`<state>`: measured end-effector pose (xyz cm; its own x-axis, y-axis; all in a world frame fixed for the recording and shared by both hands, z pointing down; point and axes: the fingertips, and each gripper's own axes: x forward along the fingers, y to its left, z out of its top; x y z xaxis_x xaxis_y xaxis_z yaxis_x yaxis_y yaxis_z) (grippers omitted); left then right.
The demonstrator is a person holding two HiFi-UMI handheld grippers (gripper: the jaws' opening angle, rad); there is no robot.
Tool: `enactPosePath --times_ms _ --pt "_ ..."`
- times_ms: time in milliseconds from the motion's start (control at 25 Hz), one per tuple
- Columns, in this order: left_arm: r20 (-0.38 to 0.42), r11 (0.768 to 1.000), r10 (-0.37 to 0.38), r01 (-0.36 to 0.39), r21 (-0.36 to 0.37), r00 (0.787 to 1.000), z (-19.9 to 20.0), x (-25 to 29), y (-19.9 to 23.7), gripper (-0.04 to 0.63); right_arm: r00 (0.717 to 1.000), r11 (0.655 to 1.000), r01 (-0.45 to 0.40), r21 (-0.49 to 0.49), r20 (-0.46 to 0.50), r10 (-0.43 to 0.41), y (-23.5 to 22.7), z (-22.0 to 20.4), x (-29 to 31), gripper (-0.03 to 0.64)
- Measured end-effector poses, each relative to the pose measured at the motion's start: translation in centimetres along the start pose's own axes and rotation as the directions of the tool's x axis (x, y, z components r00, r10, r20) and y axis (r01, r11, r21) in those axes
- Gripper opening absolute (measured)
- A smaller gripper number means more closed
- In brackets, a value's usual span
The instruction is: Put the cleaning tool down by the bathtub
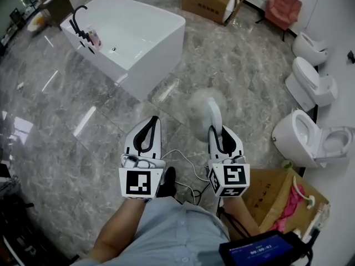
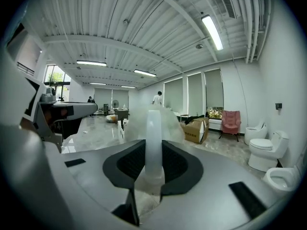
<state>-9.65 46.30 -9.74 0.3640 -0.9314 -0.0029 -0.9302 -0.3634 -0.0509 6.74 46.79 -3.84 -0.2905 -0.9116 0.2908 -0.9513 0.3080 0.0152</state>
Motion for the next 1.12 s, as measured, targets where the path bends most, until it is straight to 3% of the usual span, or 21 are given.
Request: enactPosePath --times_ms 360,840,1120 --pt "0.028 0.999 -0.037 0.036 0.014 0.999 1.1 4.9 4.7 0.015 0.998 0.999 0.045 -0.002 0.048 -0.045 -0.2 4.2 5.4 0.096" --pt "0.001 0.997 -0.080 0.080 0.014 0.997 -0.9 11.2 4.4 0.015 0.996 0.997 0.075 0.029 0.048 -0.077 -4.2 4.4 10.3 0.097" --pt "-0.005 0.994 -0.102 0.102 0.030 0.995 -1.9 19.2 4.0 0.015 0.994 0.995 0.091 0.043 0.049 -0.094 -10.1 5.2 17.0 0.097"
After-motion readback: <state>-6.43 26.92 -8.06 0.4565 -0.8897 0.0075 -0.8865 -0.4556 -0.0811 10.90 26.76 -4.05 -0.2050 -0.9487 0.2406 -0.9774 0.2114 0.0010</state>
